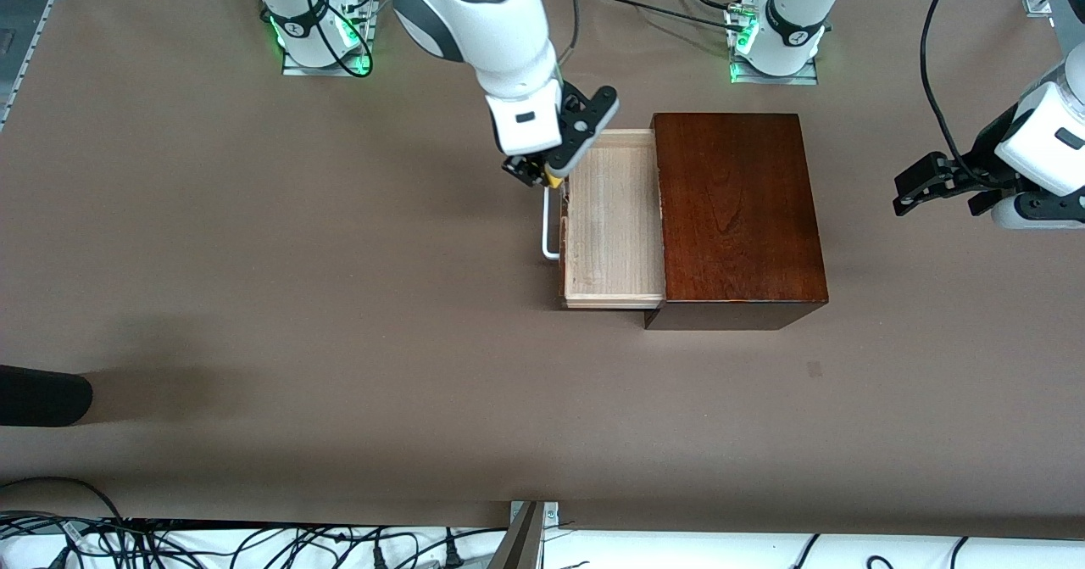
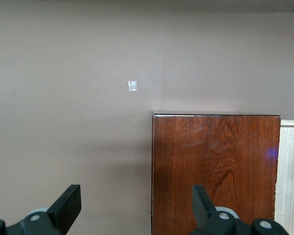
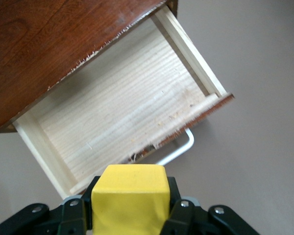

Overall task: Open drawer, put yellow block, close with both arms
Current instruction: 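Lift the yellow cube and carry it over the open drawer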

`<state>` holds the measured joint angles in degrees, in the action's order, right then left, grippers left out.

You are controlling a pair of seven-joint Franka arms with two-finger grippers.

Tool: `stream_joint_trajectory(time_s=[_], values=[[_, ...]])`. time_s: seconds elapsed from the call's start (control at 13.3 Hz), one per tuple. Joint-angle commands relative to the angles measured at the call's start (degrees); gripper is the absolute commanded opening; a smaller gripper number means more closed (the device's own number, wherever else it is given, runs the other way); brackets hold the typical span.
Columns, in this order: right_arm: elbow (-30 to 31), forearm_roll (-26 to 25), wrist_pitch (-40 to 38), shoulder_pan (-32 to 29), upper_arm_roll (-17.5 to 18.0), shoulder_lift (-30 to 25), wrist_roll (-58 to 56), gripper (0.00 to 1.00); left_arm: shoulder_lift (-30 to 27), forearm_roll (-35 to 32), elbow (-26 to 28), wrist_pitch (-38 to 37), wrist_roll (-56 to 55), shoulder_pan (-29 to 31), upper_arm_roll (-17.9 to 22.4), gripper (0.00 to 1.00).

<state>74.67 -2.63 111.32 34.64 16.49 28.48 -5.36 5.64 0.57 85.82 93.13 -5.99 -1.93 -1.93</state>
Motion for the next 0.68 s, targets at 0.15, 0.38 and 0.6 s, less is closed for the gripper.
stream_joint_trajectory(time_s=[0.15, 0.38, 0.6], values=[[-14.0, -6.2, -0.8, 5.1, -0.4, 11.2, -1.3, 0.08, 0.9, -1.0, -1.9, -0.6, 0.9, 0.1, -0.2, 1.0], [-15.3, -9.2, 1.3, 6.3, -0.6, 14.2, -4.6, 0.08, 0.9, -1.0, -1.9, -0.6, 1.0, 0.1, -0.2, 1.0], [-15.2, -11.6, 2.8, 7.2, -0.6, 16.6, -7.5, 0.08, 0.9, -1.0, -1.9, -0.6, 0.9, 0.2, -0.2, 1.0]])
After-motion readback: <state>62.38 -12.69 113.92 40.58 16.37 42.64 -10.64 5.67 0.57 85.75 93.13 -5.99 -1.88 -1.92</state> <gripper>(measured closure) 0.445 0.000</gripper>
